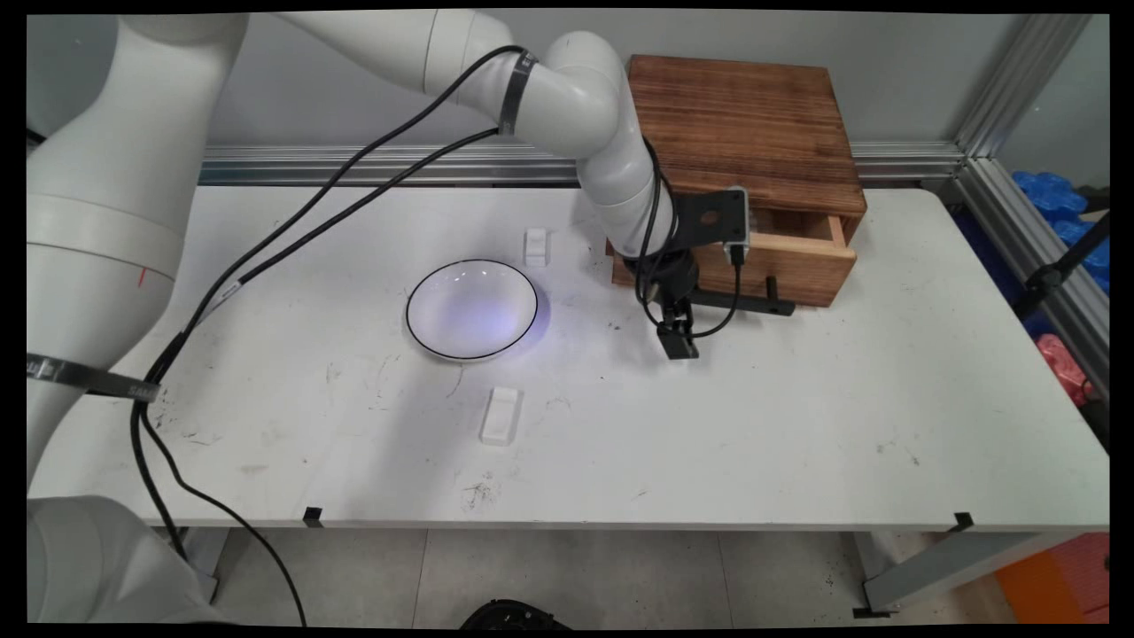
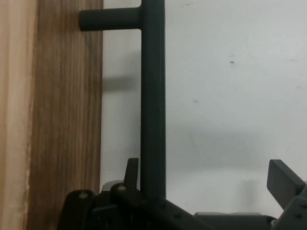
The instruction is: Open the drawer
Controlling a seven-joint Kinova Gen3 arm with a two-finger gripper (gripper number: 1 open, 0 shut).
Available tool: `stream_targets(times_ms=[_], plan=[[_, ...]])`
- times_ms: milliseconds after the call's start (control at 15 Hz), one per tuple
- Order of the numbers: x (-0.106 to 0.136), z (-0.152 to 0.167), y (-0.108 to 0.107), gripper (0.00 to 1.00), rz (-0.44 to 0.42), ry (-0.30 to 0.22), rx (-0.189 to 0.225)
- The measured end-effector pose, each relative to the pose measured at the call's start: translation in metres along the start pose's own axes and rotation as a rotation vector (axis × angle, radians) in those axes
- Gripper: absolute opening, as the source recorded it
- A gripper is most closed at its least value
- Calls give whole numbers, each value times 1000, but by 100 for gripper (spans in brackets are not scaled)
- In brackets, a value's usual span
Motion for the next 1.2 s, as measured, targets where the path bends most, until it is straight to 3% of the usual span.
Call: stream_targets(times_ms=[1200], plan=[[7, -21, 67, 100, -12, -3, -74]])
